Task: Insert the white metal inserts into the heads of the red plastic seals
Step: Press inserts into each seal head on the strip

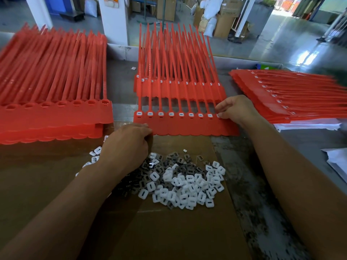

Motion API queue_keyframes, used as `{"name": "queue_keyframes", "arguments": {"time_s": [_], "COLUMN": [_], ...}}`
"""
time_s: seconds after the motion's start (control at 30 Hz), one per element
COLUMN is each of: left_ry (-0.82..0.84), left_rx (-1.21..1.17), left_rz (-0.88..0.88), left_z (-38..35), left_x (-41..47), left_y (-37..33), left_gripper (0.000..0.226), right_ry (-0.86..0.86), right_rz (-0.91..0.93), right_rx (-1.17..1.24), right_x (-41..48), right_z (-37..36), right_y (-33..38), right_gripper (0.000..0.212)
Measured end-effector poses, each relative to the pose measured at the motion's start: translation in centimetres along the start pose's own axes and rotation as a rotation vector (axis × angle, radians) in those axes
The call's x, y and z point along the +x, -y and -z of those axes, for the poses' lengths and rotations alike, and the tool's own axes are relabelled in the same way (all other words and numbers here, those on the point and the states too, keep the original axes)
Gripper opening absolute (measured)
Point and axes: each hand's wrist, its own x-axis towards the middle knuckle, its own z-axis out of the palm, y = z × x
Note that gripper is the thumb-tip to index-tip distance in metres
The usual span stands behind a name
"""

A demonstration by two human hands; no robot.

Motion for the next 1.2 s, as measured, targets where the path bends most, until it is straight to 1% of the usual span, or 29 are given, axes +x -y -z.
{"name": "queue_keyframes", "arguments": {"time_s": [0.17, 0.37, 0.47, 0.6, 0.67, 0.77, 0.87, 0.9, 0.97, 1.07, 1.13, 1.2], "left_ry": [-0.007, -0.006, -0.005, -0.009, -0.007, -0.006, -0.003, -0.001, 0.000, 0.002, 0.009, 0.012], "left_rx": [0.005, -0.004, -0.015, -0.020, -0.016, -0.011, -0.003, -0.001, 0.004, 0.005, 0.006, 0.008], "left_rz": [-0.008, -0.005, 0.001, 0.000, 0.001, 0.005, 0.002, -0.001, -0.007, -0.003, 0.002, 0.003], "left_z": [0.0, -0.1, 0.0, 0.0, 0.0, 0.0, 0.0, 0.1, 0.0, 0.0, 0.1, 0.1], "left_x": [0.1, 0.1, 0.0, 0.0, 0.0, 0.0, 0.1, 0.1, 0.1, 0.1, 0.1, 0.1], "left_y": [0.0, 0.0, 0.0, -0.1, -0.1, 0.0, 0.0, 0.0, 0.0, 0.0, -0.1, -0.1], "left_gripper": [0.041, 0.042, 0.041, 0.041, 0.041, 0.042, 0.041, 0.041, 0.041, 0.042, 0.043, 0.043], "right_ry": [-0.015, -0.036, -0.042, -0.087, -0.087, -0.043, 0.045, 0.109, 0.291, 0.517, 0.619, 0.682], "right_rz": [-0.074, -0.095, -0.066, 0.028, 0.062, 0.068, 0.125, 0.153, 0.217, 0.310, 0.345, 0.372], "right_rx": [-0.015, -0.048, -0.055, -0.062, -0.043, 0.050, 0.081, 0.056, -0.025, -0.038, -0.023, -0.044], "right_x": [0.7, 0.9, 0.9, 0.0, -0.6, -1.9, -4.0, -4.9, -6.7, -8.5, -9.1, -9.3], "right_z": [-0.1, -0.3, -0.4, -0.6, -0.6, -0.1, 0.9, 1.3, 2.1, 2.5, 2.3, 2.0], "right_y": [0.4, 0.6, 0.3, -0.5, -0.6, -0.2, 0.3, 0.5, 0.9, 1.6, 1.8, 1.9], "right_gripper": [0.027, 0.030, 0.021, 0.016, 0.017, 0.021, 0.016, 0.013, 0.011, 0.017, 0.019, 0.021]}}
